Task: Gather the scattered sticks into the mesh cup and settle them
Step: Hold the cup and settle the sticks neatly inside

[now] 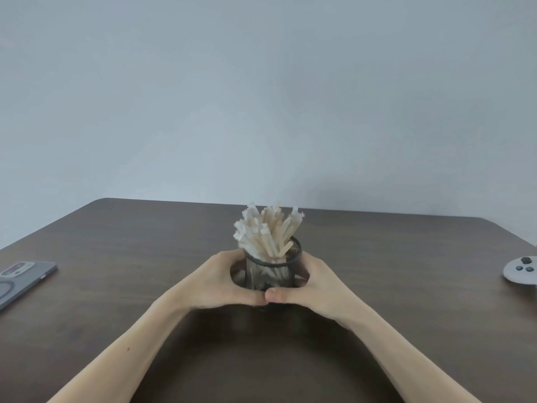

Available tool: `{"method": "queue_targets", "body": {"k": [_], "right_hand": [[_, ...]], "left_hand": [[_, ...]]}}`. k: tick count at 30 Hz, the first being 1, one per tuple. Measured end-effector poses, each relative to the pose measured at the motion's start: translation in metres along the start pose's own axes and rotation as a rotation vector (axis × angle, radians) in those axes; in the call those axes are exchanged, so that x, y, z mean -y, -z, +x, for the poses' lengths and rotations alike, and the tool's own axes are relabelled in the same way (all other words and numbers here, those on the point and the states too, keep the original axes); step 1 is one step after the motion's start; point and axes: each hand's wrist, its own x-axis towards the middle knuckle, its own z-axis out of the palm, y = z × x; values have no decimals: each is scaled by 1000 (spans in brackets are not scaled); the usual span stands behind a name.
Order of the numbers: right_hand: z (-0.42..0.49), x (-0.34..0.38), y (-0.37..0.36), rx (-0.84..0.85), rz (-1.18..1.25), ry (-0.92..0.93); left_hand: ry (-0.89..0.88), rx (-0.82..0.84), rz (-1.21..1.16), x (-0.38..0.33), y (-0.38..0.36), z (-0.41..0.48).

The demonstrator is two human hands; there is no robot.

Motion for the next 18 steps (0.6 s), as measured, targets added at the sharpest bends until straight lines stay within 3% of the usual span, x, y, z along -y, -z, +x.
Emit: {"method": "queue_targets", "body": {"k": [18], "right_hand": [[-7,-5,2,-21,-24,-6]], "left_hand": [[28,-1,23,-1,-7,-2]]}}
